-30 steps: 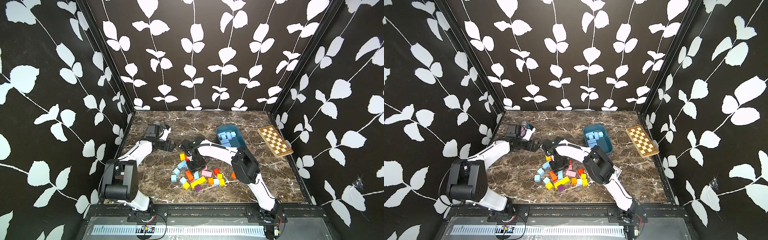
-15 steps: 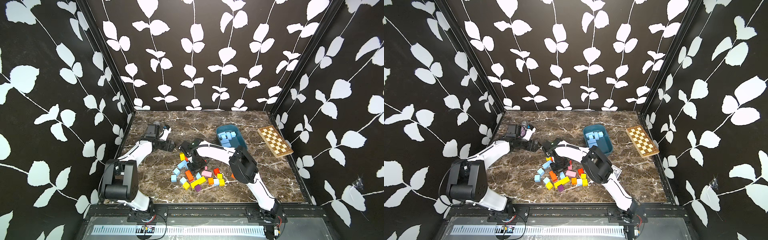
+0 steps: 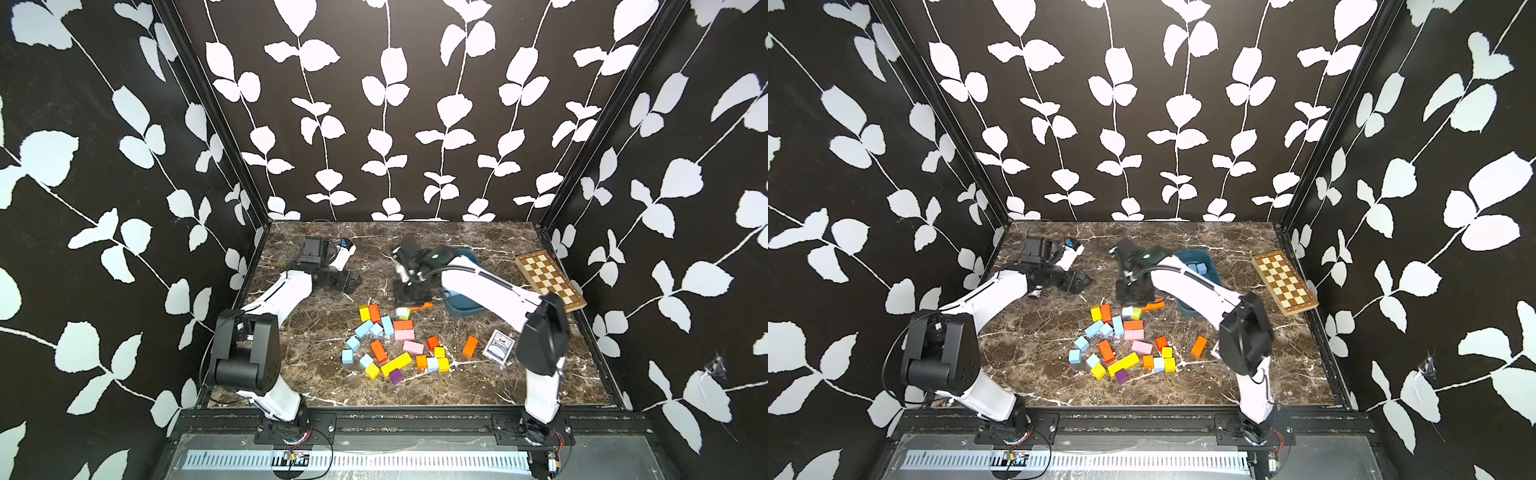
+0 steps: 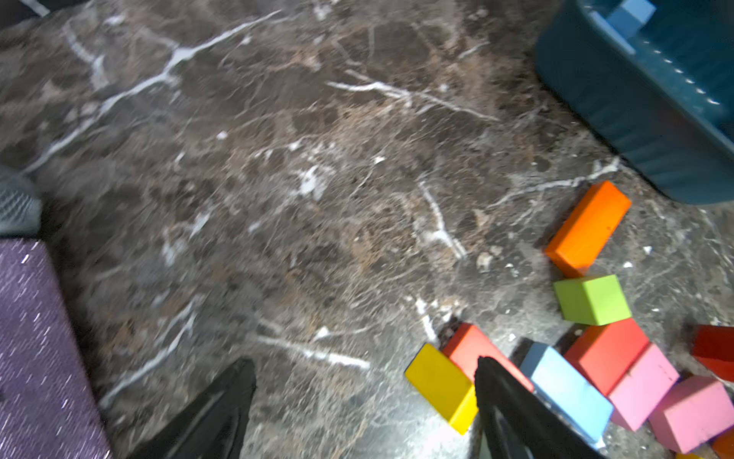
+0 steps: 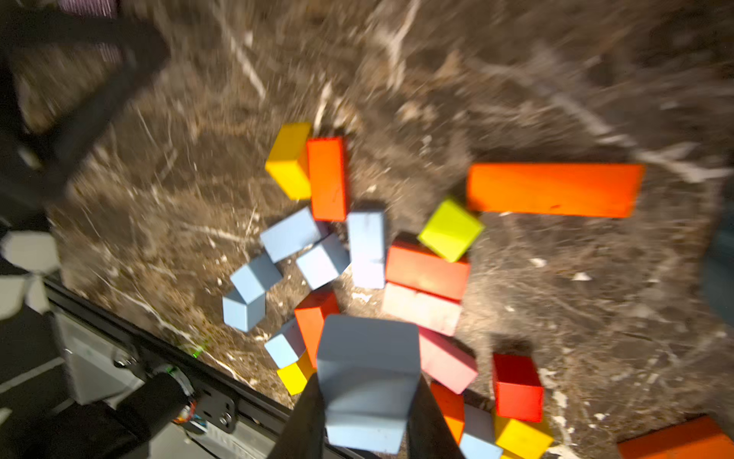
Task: Pick out the blue building blocks
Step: Place the building block in the storage box.
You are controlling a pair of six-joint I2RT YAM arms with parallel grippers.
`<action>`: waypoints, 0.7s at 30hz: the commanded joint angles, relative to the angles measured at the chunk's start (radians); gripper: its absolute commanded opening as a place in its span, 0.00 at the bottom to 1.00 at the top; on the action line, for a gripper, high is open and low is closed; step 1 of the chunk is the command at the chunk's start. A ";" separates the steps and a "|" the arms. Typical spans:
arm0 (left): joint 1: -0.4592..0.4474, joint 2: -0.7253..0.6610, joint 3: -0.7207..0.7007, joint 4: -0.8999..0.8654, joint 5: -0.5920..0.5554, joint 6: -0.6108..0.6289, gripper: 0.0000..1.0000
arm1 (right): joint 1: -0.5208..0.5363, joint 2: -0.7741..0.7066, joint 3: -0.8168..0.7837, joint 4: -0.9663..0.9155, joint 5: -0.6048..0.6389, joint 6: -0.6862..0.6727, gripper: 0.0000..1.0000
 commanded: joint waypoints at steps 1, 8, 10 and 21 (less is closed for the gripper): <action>-0.042 0.030 0.054 0.008 0.025 0.016 0.88 | -0.119 -0.054 -0.082 0.038 0.001 0.073 0.21; -0.080 0.083 0.122 0.038 0.047 -0.027 0.88 | -0.348 -0.129 -0.216 0.077 -0.008 0.178 0.22; -0.082 0.089 0.134 0.039 0.048 -0.031 0.88 | -0.403 -0.137 -0.262 0.097 -0.013 0.228 0.22; -0.083 0.076 0.113 0.033 0.042 -0.027 0.88 | -0.526 -0.045 -0.240 0.070 -0.017 0.173 0.24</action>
